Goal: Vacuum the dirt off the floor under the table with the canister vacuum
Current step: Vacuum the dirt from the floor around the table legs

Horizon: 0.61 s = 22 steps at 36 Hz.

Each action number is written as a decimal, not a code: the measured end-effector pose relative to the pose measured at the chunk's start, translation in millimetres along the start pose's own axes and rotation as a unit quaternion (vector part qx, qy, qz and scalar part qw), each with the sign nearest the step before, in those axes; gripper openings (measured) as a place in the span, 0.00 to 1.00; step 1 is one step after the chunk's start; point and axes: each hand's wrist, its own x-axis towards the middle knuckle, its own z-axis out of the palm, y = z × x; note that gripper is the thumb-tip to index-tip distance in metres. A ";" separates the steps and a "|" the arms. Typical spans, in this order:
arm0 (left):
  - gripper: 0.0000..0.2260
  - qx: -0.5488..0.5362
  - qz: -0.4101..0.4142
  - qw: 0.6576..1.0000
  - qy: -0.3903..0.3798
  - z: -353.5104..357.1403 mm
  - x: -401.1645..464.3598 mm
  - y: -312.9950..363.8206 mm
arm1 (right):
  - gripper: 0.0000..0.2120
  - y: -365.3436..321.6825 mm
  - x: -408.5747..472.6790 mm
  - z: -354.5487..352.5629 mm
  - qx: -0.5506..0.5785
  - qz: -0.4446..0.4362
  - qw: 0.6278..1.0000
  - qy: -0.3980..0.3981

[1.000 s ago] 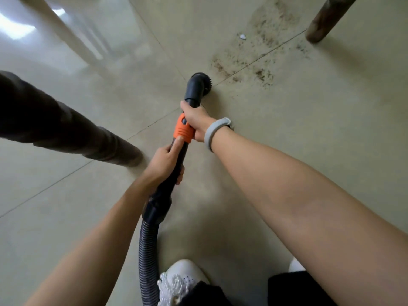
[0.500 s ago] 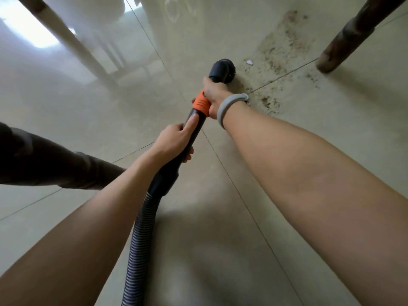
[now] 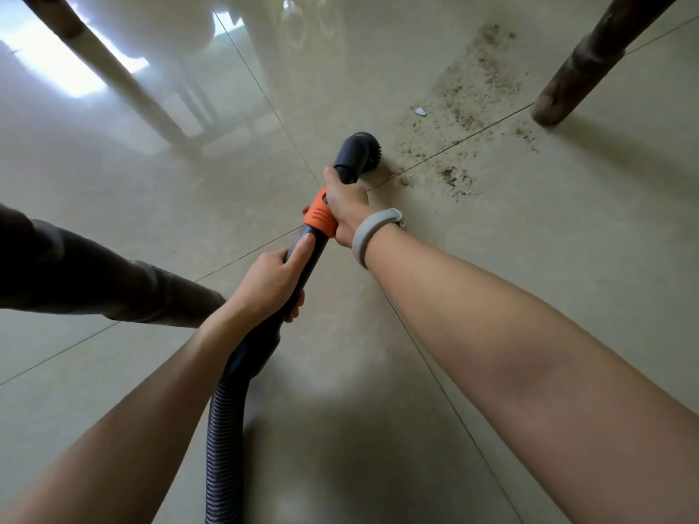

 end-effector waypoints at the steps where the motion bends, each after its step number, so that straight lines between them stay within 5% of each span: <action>1: 0.25 -0.002 -0.002 1.000 -0.004 -0.7 -2.0 -0.7 | 0.19 2.1 -6.0 -0.3 0.009 -0.002 1.000 -0.002; 22: 0.26 0.017 -0.004 0.999 -0.046 10.0 -26.1 -10.4 | 0.14 25.7 -58.4 -29.9 0.032 0.037 0.998 -0.049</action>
